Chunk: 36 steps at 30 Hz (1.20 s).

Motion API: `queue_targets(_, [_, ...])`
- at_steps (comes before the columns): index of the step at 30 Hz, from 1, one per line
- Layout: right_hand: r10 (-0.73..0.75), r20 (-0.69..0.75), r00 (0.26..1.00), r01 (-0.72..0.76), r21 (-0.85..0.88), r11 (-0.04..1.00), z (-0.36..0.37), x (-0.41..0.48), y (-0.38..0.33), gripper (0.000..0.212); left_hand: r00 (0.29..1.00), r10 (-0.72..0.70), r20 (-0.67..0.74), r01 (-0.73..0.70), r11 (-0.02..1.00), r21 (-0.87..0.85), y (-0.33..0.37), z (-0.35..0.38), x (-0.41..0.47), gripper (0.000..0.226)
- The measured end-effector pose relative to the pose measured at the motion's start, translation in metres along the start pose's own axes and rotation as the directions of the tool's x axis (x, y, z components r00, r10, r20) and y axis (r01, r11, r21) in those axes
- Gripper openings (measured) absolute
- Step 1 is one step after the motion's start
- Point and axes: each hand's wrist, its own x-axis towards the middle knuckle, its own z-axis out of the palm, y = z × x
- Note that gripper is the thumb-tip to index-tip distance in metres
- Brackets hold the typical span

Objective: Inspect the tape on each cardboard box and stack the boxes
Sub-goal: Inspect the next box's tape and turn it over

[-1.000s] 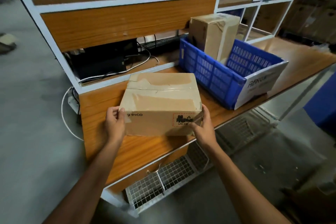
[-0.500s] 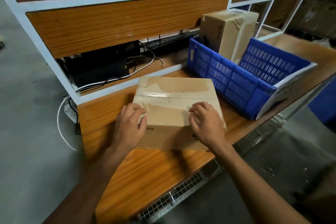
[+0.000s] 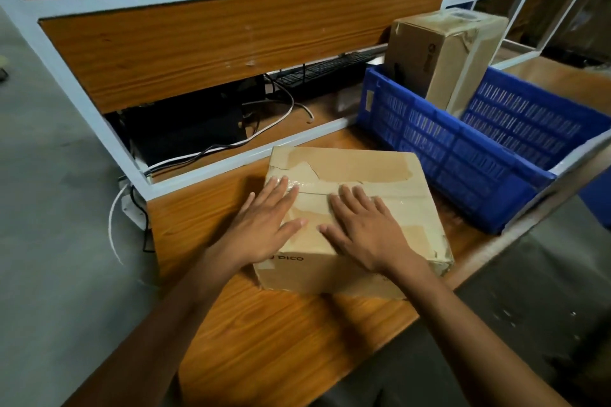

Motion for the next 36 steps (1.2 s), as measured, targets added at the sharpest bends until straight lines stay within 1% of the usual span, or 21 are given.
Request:
queue_targets(4, [0.001, 0.09, 0.996, 0.005, -0.062, 0.998, -0.008, 0.006, -0.001, 0.091, 0.998, -0.025, 0.056, 0.021, 0.997, 0.071, 0.001, -0.004, 0.006, 0.066])
queue_targets(6, [-0.019, 0.089, 0.996, 0.028, -0.105, 0.994, -0.021, 0.013, 0.0, 0.082, 0.999, -0.015, 0.043, 0.01, 0.993, 0.116, 0.005, -0.013, 0.01, 0.065])
queue_targets(8, [-0.036, 0.099, 0.994, 0.046, -0.099, 0.994, -0.037, 0.023, -0.001, 0.075, 1.0, 0.02, 0.009, -0.02, 0.994, 0.112, 0.008, -0.023, 0.016, 0.065])
queue_targets(10, [-0.046, 0.192, 0.98, 0.064, -0.089, 0.994, -0.048, 0.036, 0.002, 0.087, 0.999, 0.04, 0.03, -0.043, 0.995, 0.087, 0.008, -0.027, 0.025, 0.074])
queue_targets(12, [-0.072, 0.31, 0.948, 0.11, -0.107, 0.988, -0.046, 0.049, 0.005, 0.1, 0.994, 0.03, 0.106, -0.044, 0.99, 0.132, 0.009, -0.023, 0.032, 0.085])
queue_targets(14, [-0.086, 0.355, 0.931, 0.133, -0.111, 0.985, -0.03, 0.057, 0.006, 0.099, 0.99, 0.009, 0.143, -0.038, 0.978, 0.204, 0.009, -0.017, 0.038, 0.083])
queue_targets(17, [-0.073, 0.336, 0.939, 0.115, -0.108, 0.987, -0.013, 0.058, 0.009, 0.096, 0.986, -0.013, 0.163, -0.024, 0.975, 0.219, 0.009, -0.014, 0.042, 0.082])
queue_targets(19, [-0.087, 0.35, 0.933, 0.135, -0.115, 0.984, -0.02, 0.058, 0.009, 0.096, 0.989, -0.015, 0.147, -0.017, 0.976, 0.216, 0.012, -0.018, 0.044, 0.083])
queue_targets(21, [-0.113, 0.338, 0.934, 0.141, -0.058, 0.988, -0.04, 0.061, 0.011, 0.095, 0.997, 0.032, 0.077, -0.048, 0.975, 0.218, 0.018, -0.026, 0.052, 0.085])
queue_targets(23, [-0.111, 0.324, 0.94, 0.119, -0.006, 0.993, -0.059, 0.068, 0.023, 0.093, 0.994, 0.078, 0.075, -0.089, 0.982, 0.164, 0.027, -0.036, 0.065, 0.094])
queue_targets(24, [-0.089, 0.339, 0.936, 0.1, -0.015, 0.995, -0.065, 0.071, 0.031, 0.097, 0.991, 0.089, 0.103, -0.103, 0.985, 0.139, 0.031, -0.039, 0.073, 0.103])
queue_targets(26, [-0.011, 0.415, 0.91, 0.044, -0.072, 0.996, -0.069, 0.077, 0.045, 0.114, 0.979, 0.101, 0.176, -0.127, 0.981, 0.146, 0.037, -0.039, 0.086, 0.115])
queue_targets(27, [0.024, 0.445, 0.895, 0.019, -0.092, 0.996, -0.067, 0.079, 0.049, 0.12, 0.974, 0.098, 0.203, -0.134, 0.976, 0.17, 0.038, -0.036, 0.091, 0.116])
queue_targets(29, [0.041, 0.452, 0.891, 0.01, -0.109, 0.994, -0.059, 0.08, 0.053, 0.123, 0.971, 0.087, 0.221, -0.134, 0.969, 0.208, 0.036, -0.029, 0.098, 0.116])
queue_targets(33, [0.003, 0.41, 0.912, 0.053, -0.127, 0.991, -0.056, 0.076, 0.054, 0.118, 0.974, 0.079, 0.211, -0.131, 0.962, 0.24, 0.041, -0.034, 0.1, 0.116])
queue_targets(34, [-0.018, 0.402, 0.915, 0.071, -0.118, 0.99, -0.062, 0.073, 0.056, 0.113, 0.974, 0.075, 0.212, -0.125, 0.963, 0.237, 0.046, -0.039, 0.101, 0.117])
queue_targets(36, [-0.041, 0.388, 0.921, 0.069, -0.057, 0.996, -0.081, 0.066, 0.063, 0.097, 0.967, 0.096, 0.235, -0.143, 0.971, 0.192, 0.056, -0.05, 0.106, 0.118])
